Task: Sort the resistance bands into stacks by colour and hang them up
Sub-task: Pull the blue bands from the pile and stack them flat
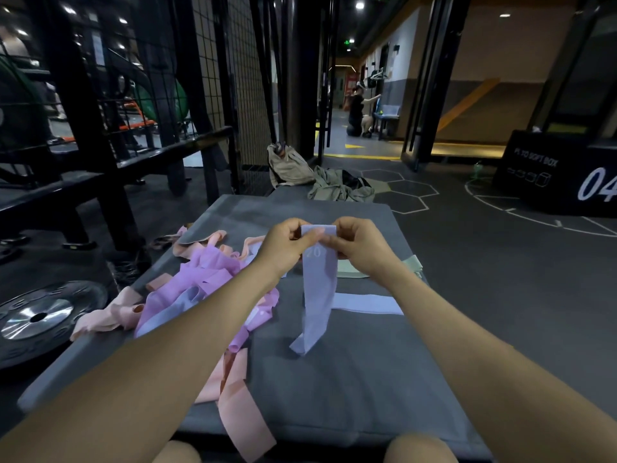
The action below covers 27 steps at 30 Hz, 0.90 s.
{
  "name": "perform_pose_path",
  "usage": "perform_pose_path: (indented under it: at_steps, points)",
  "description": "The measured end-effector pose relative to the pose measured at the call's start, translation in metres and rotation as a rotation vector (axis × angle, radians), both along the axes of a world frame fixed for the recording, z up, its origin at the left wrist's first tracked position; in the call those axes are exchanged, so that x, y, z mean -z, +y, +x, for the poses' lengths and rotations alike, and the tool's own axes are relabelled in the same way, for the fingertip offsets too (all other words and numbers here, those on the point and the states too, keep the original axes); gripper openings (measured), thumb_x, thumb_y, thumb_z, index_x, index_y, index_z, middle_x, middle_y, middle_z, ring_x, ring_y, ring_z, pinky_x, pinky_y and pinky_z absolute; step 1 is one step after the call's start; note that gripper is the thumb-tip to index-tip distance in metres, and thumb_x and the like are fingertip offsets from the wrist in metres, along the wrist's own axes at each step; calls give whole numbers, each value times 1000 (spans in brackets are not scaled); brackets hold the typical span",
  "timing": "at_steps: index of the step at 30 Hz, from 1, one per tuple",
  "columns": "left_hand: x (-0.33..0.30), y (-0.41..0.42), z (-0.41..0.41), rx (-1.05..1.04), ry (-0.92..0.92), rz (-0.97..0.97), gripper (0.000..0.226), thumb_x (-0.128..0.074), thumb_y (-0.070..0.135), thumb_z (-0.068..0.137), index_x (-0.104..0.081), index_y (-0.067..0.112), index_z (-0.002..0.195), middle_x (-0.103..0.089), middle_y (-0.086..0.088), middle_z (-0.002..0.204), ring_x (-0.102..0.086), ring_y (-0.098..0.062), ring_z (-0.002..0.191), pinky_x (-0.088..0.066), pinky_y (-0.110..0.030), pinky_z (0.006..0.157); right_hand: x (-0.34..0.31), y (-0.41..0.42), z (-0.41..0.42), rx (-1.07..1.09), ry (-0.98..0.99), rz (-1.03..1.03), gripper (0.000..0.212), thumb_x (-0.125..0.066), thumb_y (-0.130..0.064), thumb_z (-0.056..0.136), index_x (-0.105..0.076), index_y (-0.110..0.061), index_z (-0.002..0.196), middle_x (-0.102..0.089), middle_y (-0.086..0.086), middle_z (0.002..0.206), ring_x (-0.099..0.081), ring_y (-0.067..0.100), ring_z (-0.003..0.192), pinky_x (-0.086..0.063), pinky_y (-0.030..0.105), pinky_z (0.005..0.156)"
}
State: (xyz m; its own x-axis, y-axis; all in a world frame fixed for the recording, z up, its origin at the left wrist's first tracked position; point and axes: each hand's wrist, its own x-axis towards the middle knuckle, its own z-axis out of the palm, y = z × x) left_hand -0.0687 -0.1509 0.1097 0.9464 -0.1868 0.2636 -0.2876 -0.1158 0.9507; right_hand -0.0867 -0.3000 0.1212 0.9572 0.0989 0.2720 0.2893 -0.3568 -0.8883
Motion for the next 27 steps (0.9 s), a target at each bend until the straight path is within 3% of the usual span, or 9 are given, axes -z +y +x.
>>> perform_pose_path:
  at_steps: [2,5,7,9,14,19,21,23,27]
  points:
    - [6,-8,1,125,82,21,12,-64,21,87,-59,17,97,-66,-3,93,-61,-15,86,-50,-27,77,-1,-3,-1,40,18,110,13,-58,-4,90,-54,-2,78,-55,15,74,-53,20,69,-52,30,62]
    - [29,-20,4,233,150,309,51,-75,38,71,-60,10,111,-68,-7,106,-63,-22,96,-52,-37,87,-1,-20,0,158,32,257,12,-56,-1,90,-54,-3,79,-59,13,74,-57,20,66,-56,27,57]
    - [46,-28,5,223,155,443,44,-74,42,69,-60,10,95,-64,-5,91,-57,-21,82,-50,-34,74,6,-41,5,300,19,275,13,-57,-2,90,-55,-5,77,-59,17,79,-57,24,72,-58,37,66]
    - [57,-34,9,207,184,509,32,-71,37,79,-53,11,84,-48,-7,80,-43,-18,73,-36,-29,62,17,-64,9,443,38,258,16,-58,0,88,-56,-9,74,-60,19,84,-58,26,75,-58,43,72]
    - [64,-42,24,193,199,575,34,-71,39,79,-52,11,80,-43,-7,75,-38,-17,66,-30,-28,60,55,-109,11,623,163,300,20,-56,3,85,-54,-10,69,-57,11,72,-57,23,65,-57,37,71]
    - [80,-33,46,200,182,856,39,-71,32,81,-40,16,63,-32,-2,66,-25,-13,60,-19,-25,52,90,-155,6,857,247,315,12,-53,4,76,-55,-6,69,-54,7,63,-54,18,52,-56,33,63]
    - [91,-27,55,170,215,879,40,-69,29,83,-38,16,60,-31,-1,64,-24,-13,60,-18,-26,52,104,-166,3,909,294,288,11,-53,5,75,-56,-5,72,-53,7,61,-52,18,50,-54,31,61]
    - [99,-25,62,104,252,860,37,-66,28,85,-41,18,59,-37,1,63,-32,-13,61,-23,-25,53,117,-172,5,919,336,280,11,-52,5,76,-56,-5,72,-54,7,61,-55,19,52,-57,37,70]
    - [111,-31,77,-53,307,670,13,-60,21,90,-53,10,88,-52,-5,82,-47,-20,77,-39,-24,58,134,-178,14,933,392,246,12,-50,4,79,-59,-3,83,-56,7,64,-58,20,55,-57,41,76]
